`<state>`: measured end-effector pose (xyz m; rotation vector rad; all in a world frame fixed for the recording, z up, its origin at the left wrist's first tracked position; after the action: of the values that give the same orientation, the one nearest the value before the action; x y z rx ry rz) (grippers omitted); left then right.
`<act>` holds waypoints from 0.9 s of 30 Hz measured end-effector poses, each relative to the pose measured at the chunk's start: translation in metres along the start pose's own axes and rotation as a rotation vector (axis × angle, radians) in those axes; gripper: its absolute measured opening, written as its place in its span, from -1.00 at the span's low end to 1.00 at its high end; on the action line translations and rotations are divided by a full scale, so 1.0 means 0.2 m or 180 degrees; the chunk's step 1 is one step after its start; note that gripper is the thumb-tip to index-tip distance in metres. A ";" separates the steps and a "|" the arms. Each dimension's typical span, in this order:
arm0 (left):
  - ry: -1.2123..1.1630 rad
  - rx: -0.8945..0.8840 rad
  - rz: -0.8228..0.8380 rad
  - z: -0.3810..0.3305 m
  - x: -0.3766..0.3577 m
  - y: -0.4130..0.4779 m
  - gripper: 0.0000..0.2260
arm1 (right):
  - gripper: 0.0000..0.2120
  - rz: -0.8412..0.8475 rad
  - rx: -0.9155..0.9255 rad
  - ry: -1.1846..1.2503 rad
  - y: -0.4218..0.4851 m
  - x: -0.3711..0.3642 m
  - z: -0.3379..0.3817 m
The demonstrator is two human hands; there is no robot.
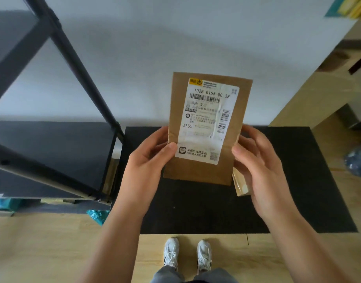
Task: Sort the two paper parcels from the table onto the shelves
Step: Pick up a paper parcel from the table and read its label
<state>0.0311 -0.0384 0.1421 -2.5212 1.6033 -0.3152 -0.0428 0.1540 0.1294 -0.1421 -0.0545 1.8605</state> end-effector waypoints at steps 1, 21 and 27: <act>0.0002 -0.0039 -0.0011 -0.02 0.01 0.00 -0.70 | -0.53 0.0009 0.0082 -0.0022 -0.01 0.00 0.01; -0.0058 -0.0217 -0.0149 -0.17 0.06 -0.12 -0.65 | -0.54 0.0156 0.0680 -0.0008 -0.11 0.00 0.14; -0.0003 -0.0120 -0.0202 -0.17 0.05 -0.16 -0.72 | -0.58 0.0106 0.0694 0.0071 -0.14 0.01 0.15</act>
<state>0.0540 -0.0334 0.1838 -2.6037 1.5457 -0.2935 -0.0211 0.1647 0.1625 -0.0124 0.1667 1.8843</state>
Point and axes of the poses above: each hand's wrist, its own y-axis towards the middle knuckle, its own x-axis out of the back of the hand, z = x × y, the point moved 1 cm from there along y, towards the middle knuckle, and after that the axes turned 1 degree about y, right-handed, at the moved point
